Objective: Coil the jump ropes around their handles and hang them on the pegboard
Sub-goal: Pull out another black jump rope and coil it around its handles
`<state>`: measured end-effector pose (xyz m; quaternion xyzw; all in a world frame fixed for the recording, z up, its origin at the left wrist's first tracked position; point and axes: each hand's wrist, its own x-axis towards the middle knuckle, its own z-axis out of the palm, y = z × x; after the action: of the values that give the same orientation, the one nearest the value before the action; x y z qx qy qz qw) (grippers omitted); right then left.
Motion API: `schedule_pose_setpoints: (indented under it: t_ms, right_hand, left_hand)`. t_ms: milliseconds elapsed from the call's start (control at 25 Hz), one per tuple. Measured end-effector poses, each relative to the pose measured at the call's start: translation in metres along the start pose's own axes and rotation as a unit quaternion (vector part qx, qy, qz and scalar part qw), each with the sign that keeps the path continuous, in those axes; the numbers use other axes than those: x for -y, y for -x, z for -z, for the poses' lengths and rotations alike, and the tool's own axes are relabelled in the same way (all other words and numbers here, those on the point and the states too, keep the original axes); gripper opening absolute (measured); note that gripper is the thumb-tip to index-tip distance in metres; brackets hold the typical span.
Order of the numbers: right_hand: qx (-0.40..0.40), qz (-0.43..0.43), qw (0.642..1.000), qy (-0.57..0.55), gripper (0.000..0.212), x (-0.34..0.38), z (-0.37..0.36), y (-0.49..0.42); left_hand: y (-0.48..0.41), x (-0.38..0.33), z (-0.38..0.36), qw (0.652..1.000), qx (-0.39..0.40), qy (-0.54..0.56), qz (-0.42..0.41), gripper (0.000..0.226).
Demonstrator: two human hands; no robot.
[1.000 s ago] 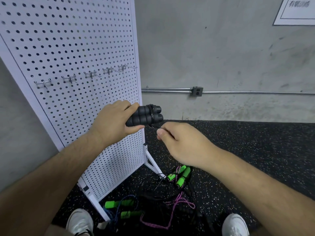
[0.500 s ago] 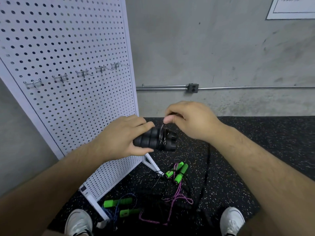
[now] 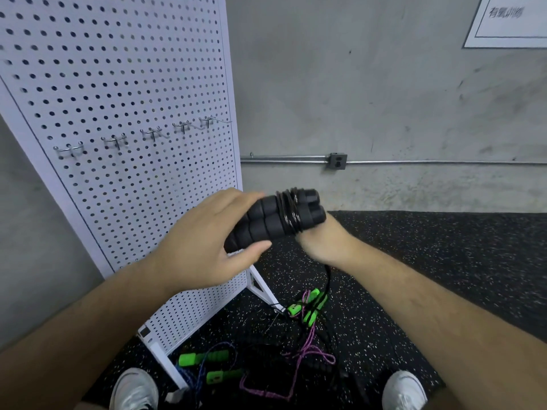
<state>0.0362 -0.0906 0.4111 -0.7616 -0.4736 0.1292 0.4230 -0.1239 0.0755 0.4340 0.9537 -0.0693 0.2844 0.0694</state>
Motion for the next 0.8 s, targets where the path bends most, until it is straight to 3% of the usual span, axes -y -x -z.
schedule_pose_setpoints:
  t_ms: [80,160,360,600,800]
  right_hand:
    - [0.038,0.001,0.997,0.063,0.029,0.001,-0.018,0.005]
    - [0.068,0.013,0.993,0.097,0.033,0.007,-0.032,0.008]
    - [0.052,0.023,0.984,0.171,0.039,0.021,-0.037,0.012]
    - [0.040,0.028,0.967,0.251,0.030,0.041,-0.014,0.021]
    - [-0.041,0.068,0.935,0.346,0.027,0.037,0.003,0.015]
  left_hand:
    - [-0.006,0.013,0.000,0.998,-0.019,-0.052,0.029,0.064]
    - [-0.010,0.033,-0.003,0.992,-0.021,-0.110,0.062,0.068]
    - [-0.014,0.071,-0.016,0.981,0.033,-0.171,0.086,0.075]
    - [-0.008,0.081,-0.034,0.983,0.096,-0.138,0.070,0.074]
    - [-0.004,0.074,-0.044,0.987,0.119,-0.102,0.029,0.071]
